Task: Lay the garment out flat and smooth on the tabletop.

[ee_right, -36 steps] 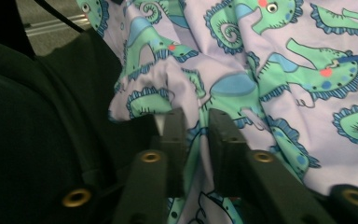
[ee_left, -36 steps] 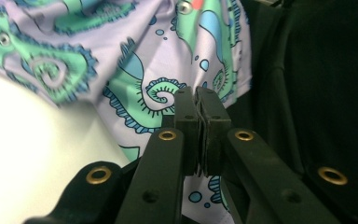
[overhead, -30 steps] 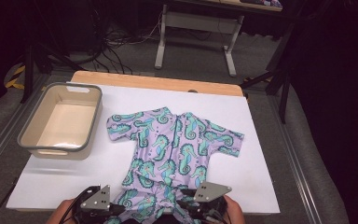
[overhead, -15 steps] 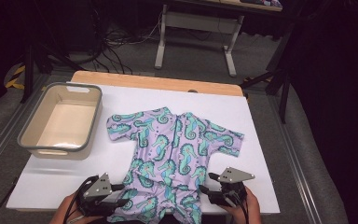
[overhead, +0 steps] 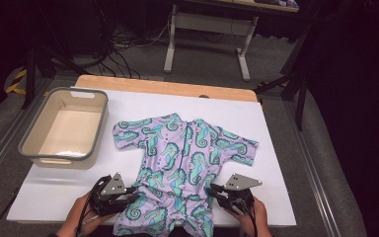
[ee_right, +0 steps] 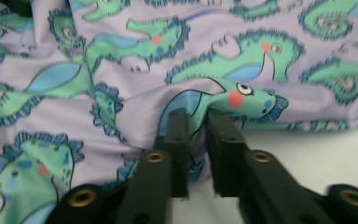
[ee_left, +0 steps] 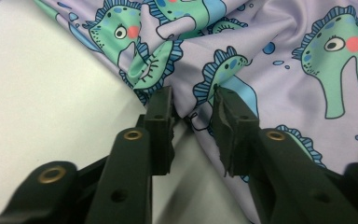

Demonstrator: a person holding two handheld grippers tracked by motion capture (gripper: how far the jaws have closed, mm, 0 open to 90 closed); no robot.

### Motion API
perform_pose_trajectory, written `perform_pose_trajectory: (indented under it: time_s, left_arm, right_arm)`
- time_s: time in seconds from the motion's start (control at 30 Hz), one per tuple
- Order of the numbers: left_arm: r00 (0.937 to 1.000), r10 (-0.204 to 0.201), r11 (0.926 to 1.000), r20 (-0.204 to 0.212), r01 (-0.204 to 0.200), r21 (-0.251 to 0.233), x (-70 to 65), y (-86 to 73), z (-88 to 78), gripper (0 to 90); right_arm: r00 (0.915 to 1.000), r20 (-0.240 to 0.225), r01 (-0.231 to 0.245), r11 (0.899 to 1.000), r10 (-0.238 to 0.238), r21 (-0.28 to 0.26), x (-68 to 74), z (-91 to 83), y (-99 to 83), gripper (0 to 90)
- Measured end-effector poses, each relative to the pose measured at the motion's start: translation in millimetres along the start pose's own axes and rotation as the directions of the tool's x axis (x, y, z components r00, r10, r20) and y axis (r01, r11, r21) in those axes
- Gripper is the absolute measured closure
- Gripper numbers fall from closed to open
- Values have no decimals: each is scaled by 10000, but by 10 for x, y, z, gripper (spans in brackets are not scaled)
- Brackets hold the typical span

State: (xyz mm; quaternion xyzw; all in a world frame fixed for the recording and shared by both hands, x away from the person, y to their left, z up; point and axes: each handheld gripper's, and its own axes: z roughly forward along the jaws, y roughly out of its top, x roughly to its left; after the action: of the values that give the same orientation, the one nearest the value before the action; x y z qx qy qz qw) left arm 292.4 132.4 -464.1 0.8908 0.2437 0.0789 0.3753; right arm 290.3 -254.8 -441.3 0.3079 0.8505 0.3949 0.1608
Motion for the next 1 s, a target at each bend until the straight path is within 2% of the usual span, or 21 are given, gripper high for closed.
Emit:
perform_pose_trajectory:
  time_s: [0.07, 0.2, 0.37, 0.47, 0.53, 0.63, 0.7, 0.77, 0.9, 1.0]
  left_arm:
    - [10000, 53, 10000, 56, -53, 2, 7, 5, 2, 735]
    - [9995, 301, 9995, 44, -301, 46, 9, 19, 8, 834]
    - [9991, 415, 9991, -132, -414, 70, 64, 19, -6, 866]
    - [9989, 340, 9994, -310, -338, 74, 130, -4, -33, 868]
    - [9976, 290, 9996, -622, -284, 94, 188, -22, -57, 869]
    - [9961, -69, 10000, -884, 70, 10, 296, -65, -96, 869]
    - [9962, -338, 9994, -798, 331, -101, 348, -96, -116, 869]
    - [9963, -415, 9991, -747, 406, -130, 370, -110, -124, 869]
    - [9959, -226, 9997, -876, 223, -41, 343, -106, -127, 867]
    - [9953, -131, 9999, -963, 134, 18, 340, -112, -139, 867]
  right_arm:
    - [9998, 44, 196, 9998, -196, -71, -11, 27, 53, 850]
    - [9995, 145, 293, 9995, -292, -66, -59, 101, 131, 861]
    - [9978, 467, 487, 9986, -477, -191, -96, 199, 242, 864]
    - [9971, 561, 521, 9984, -507, -238, -123, 279, 294, 855]
    - [9964, 720, 468, 9986, -450, -247, -131, 324, 313, 835]
    - [9963, 706, 501, 9986, -487, -191, -140, 357, 336, 737]
    - [9969, 652, 448, 9987, -431, -240, -138, 330, 325, 668]
    - [9970, 696, 359, 9989, -338, -292, -138, 273, 306, 608]
    - [9984, 498, 284, 9991, -269, -301, -110, 113, 237, 535]
    - [9995, 298, -41, 9989, 55, -460, -73, -14, 149, 527]
